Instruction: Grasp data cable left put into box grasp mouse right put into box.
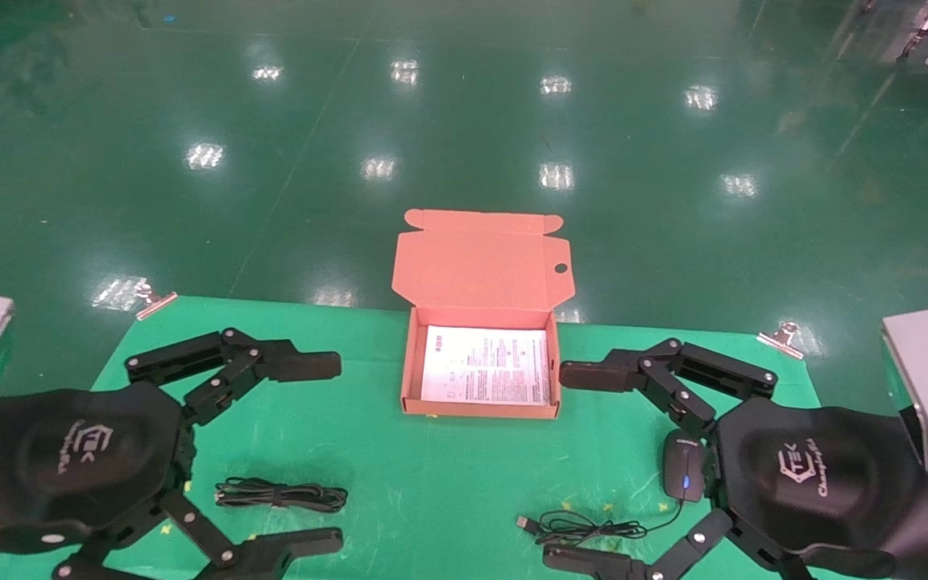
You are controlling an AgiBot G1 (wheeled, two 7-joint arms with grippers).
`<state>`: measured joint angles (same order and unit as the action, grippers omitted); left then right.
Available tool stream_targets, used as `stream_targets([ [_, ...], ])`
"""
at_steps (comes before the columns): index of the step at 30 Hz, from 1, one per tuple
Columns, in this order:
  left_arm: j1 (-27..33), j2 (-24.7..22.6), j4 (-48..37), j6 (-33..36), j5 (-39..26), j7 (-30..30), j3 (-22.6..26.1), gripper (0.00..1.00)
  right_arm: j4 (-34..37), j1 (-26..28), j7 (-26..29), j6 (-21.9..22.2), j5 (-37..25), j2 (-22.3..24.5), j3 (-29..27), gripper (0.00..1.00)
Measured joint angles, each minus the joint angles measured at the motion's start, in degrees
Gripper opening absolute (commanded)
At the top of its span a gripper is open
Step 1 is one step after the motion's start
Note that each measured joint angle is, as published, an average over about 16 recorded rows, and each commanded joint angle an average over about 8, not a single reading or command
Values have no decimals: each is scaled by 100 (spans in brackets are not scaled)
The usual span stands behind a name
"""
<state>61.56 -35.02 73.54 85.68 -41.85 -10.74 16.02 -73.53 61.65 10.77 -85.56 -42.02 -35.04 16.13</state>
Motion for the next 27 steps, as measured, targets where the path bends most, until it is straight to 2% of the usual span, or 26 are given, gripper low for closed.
stream_targets([
  [27,25,-11,14,21,-46,7,24,100,-3,7,-15,0,-27,8,3,100],
])
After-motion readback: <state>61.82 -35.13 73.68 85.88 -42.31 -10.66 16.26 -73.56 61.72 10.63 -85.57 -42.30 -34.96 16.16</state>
